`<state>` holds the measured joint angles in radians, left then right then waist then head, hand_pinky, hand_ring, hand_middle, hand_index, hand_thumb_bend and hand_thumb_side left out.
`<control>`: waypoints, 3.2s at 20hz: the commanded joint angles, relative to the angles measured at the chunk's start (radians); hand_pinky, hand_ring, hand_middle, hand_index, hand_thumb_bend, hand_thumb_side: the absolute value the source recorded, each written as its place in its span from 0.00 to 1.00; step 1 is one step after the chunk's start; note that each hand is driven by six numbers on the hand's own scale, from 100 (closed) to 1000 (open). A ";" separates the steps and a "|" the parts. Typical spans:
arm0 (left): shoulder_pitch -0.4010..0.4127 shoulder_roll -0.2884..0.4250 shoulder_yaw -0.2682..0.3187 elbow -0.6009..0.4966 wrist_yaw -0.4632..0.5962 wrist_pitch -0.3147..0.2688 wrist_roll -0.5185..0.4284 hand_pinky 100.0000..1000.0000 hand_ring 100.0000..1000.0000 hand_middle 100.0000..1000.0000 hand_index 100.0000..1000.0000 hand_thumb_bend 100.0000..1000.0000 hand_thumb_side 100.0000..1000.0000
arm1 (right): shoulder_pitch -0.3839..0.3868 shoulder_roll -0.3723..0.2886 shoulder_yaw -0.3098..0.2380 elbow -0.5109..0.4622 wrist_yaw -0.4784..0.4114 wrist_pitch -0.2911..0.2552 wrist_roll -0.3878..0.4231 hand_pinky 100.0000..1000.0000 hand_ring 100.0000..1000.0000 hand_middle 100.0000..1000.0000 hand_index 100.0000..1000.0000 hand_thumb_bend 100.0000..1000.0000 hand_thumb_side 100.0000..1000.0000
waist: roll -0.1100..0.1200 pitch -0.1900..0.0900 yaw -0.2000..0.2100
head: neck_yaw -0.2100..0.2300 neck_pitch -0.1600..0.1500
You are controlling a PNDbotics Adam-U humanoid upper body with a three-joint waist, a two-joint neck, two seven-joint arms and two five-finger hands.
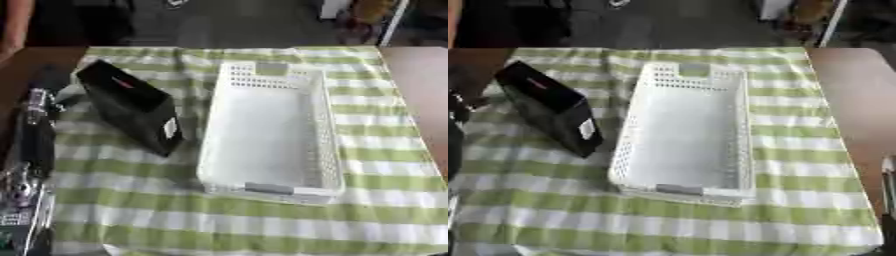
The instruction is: Pick up objects on the table and place them in the box.
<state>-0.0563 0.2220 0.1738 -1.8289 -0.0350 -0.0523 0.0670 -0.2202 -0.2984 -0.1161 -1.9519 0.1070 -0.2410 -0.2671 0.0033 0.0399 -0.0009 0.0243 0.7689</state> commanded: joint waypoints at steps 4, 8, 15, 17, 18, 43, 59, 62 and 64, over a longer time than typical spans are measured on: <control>-0.014 0.011 0.002 -0.020 -0.005 -0.001 -0.002 0.77 0.91 1.00 0.83 0.14 0.96 | -0.011 -0.006 -0.003 -0.010 -0.004 -0.001 0.002 0.70 0.78 0.82 0.93 0.00 0.75 | -0.001 -0.008 0.001 | -0.025 0.001; -0.015 0.011 0.001 -0.020 -0.005 -0.001 -0.003 0.77 0.91 1.00 0.83 0.14 0.96 | -0.010 -0.005 -0.002 -0.010 -0.003 -0.001 0.001 0.70 0.78 0.82 0.93 0.00 0.75 | -0.001 -0.008 0.000 | -0.025 0.001; -0.015 0.014 0.001 -0.021 -0.008 -0.001 -0.004 0.77 0.91 1.00 0.83 0.14 0.96 | -0.011 -0.006 -0.002 -0.009 -0.003 -0.001 0.002 0.70 0.78 0.82 0.93 0.00 0.74 | -0.001 -0.007 -0.001 | -0.022 0.001; -0.016 0.031 0.002 -0.022 -0.019 0.000 -0.007 0.77 0.91 0.99 0.82 0.17 0.95 | -0.011 -0.007 -0.002 -0.009 -0.003 -0.001 0.002 0.70 0.78 0.82 0.93 0.00 0.74 | -0.001 -0.007 -0.003 | -0.019 0.001; -0.017 0.047 0.002 -0.023 -0.029 0.001 -0.011 0.77 0.91 0.98 0.82 0.21 0.92 | -0.010 -0.007 -0.002 -0.008 -0.003 -0.001 0.003 0.70 0.78 0.82 0.93 0.00 0.74 | 0.000 -0.007 -0.004 | -0.017 0.001; -0.130 0.645 -0.102 -0.002 -0.635 -0.061 -0.305 0.79 0.83 0.75 0.86 0.64 0.44 | 0.000 -0.021 0.001 0.005 -0.008 -0.003 0.013 0.70 0.79 0.82 0.94 0.00 0.74 | 0.023 -0.017 -0.016 | 0.001 0.001; -0.417 0.763 -0.327 0.153 -0.792 -0.309 -0.523 0.81 0.82 0.73 0.91 0.91 0.46 | 0.009 -0.028 0.008 0.017 -0.018 -0.005 0.024 0.71 0.79 0.82 0.94 0.00 0.73 | 0.037 -0.023 -0.023 | 0.000 0.001; -0.473 0.749 -0.364 0.208 -0.792 -0.337 -0.550 0.81 0.82 0.73 0.91 0.90 0.47 | 0.011 -0.030 0.009 0.020 -0.021 -0.006 0.027 0.71 0.79 0.82 0.94 0.00 0.73 | 0.038 -0.023 -0.022 | 0.000 0.001; -0.513 0.734 -0.389 0.257 -0.781 -0.352 -0.568 0.80 0.82 0.73 0.90 0.91 0.47 | 0.013 -0.031 0.010 0.021 -0.022 -0.007 0.028 0.71 0.79 0.82 0.94 0.00 0.72 | 0.040 -0.024 -0.022 | 0.001 0.001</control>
<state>-0.5468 0.9401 -0.2095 -1.5911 -0.8229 -0.3924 -0.4914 -0.2060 -0.3056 -0.1042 -1.9236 0.0897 -0.2456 -0.2434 0.0416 0.0280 -0.0229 0.0183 0.7693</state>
